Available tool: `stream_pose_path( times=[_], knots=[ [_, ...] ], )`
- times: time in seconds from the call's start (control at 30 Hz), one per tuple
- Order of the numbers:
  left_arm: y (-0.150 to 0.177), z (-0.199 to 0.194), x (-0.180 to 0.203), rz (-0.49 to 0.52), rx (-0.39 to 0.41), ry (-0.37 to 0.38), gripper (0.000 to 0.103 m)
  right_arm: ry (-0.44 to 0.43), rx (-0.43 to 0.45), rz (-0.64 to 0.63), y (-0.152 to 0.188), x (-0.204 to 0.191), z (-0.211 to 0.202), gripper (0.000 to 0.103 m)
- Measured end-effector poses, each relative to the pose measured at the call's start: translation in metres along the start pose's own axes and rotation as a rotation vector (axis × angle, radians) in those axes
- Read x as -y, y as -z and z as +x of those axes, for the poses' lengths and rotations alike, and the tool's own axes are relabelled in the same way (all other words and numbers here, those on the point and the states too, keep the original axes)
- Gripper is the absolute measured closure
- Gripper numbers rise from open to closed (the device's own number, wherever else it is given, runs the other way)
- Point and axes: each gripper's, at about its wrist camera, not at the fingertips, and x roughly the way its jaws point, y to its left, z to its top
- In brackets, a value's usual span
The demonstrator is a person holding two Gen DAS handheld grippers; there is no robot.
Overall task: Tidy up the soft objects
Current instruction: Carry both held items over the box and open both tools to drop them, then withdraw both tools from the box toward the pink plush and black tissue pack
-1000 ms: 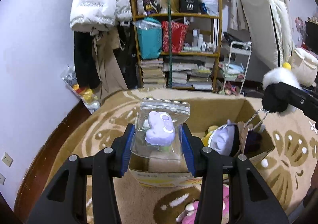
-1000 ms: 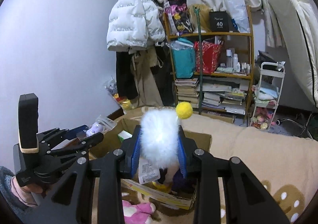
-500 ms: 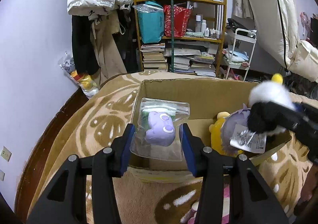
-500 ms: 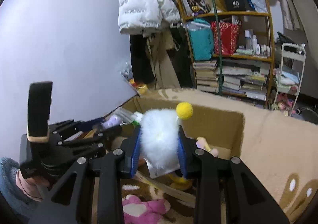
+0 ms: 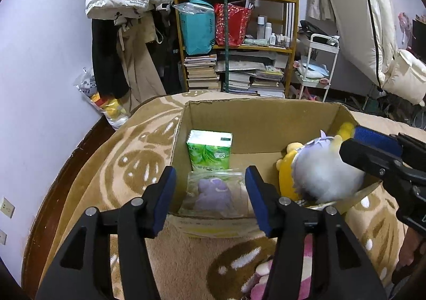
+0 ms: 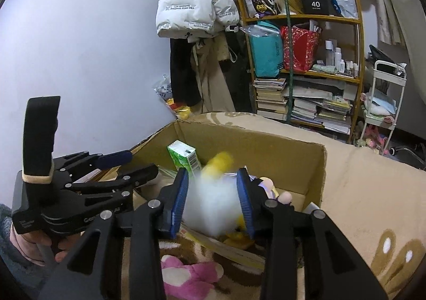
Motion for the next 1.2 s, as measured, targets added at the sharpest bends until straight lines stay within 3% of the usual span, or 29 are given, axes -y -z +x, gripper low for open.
stream_pose_path(
  times=[0.2, 0.3, 0.57, 0.73, 1.07, 1.2],
  knots=[
    [0.006, -0.008, 0.005, 0.032, -0.003, -0.023, 0.048, 0.041, 0.039, 0.004, -0.003, -0.001, -0.014, 0.044],
    [0.007, -0.016, 0.007, 0.041, 0.02, -0.052, 0.034, 0.073, 0.051, -0.007, -0.004, -0.003, -0.023, 0.039],
    [0.008, -0.036, 0.001, 0.005, 0.027, -0.036, 0.032, 0.114, 0.062, 0.011, -0.001, -0.004, -0.045, 0.024],
    [0.012, -0.058, -0.004, -0.037, 0.066, -0.039, 0.011, 0.135, 0.096, 0.028, 0.001, -0.008, -0.066, 0.016],
    [0.022, -0.1, -0.006, -0.064, 0.115, -0.044, 0.004, 0.179, 0.136, 0.033, 0.006, -0.02, -0.105, 0.0],
    [0.028, -0.115, -0.004, -0.062, 0.125, -0.043, 0.003, 0.194, 0.156, 0.033, 0.012, -0.022, -0.124, 0.0]
  ],
)
